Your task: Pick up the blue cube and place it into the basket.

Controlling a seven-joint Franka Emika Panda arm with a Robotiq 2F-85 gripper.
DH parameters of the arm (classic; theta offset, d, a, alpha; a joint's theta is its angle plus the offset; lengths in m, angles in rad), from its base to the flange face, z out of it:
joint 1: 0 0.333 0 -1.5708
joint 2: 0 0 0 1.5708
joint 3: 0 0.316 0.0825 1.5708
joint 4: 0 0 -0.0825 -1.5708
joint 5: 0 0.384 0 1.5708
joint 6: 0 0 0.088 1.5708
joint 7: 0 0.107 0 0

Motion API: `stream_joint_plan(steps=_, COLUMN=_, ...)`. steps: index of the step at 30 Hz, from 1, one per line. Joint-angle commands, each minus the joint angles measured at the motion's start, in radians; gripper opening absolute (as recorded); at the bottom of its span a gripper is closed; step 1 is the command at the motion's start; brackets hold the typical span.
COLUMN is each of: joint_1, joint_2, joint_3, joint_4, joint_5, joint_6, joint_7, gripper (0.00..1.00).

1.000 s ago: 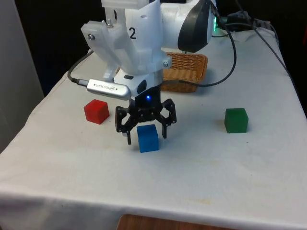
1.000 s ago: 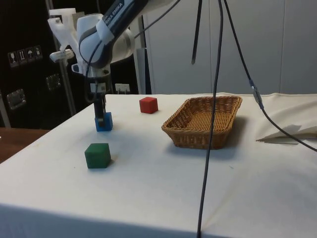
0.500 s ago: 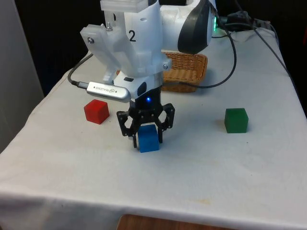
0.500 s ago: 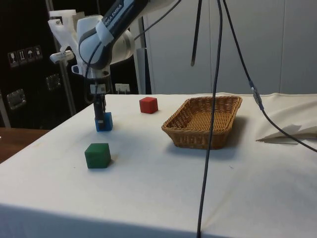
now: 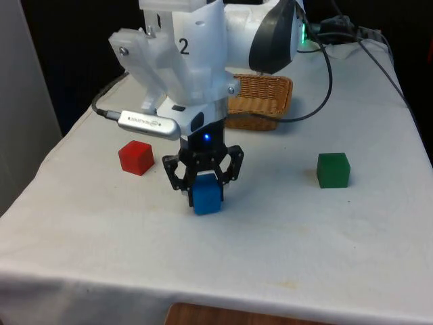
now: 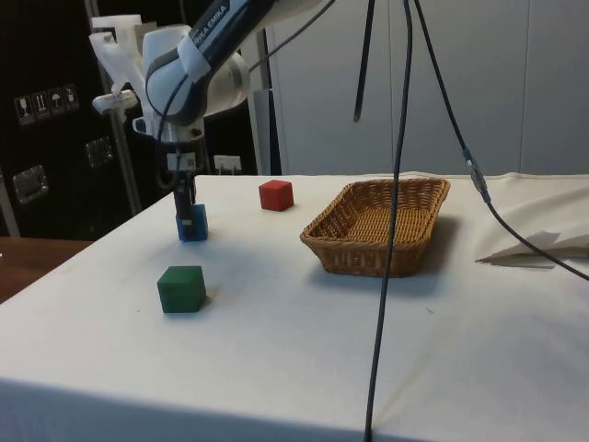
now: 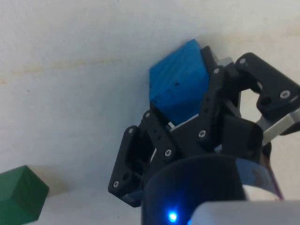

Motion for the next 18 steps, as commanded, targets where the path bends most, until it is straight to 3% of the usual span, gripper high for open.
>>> stream_joint_plan(steps=1, joint_1=-0.003, joint_2=-0.024, joint_3=-0.002, joint_4=-0.01, joint_5=0.003, joint_6=-0.019, joint_7=-0.001, gripper=0.01)
stream_joint_plan(steps=2, joint_1=0.0, joint_2=-0.006, joint_3=-0.003, joint_4=0.0, joint_5=0.001, joint_6=-0.009, joint_7=0.0, gripper=0.01)
stream_joint_plan(steps=18, joint_1=-0.003, joint_2=-0.141, joint_3=-0.037, joint_4=-0.055, joint_5=0.015, joint_6=-0.116, joint_7=0.009, gripper=0.01)
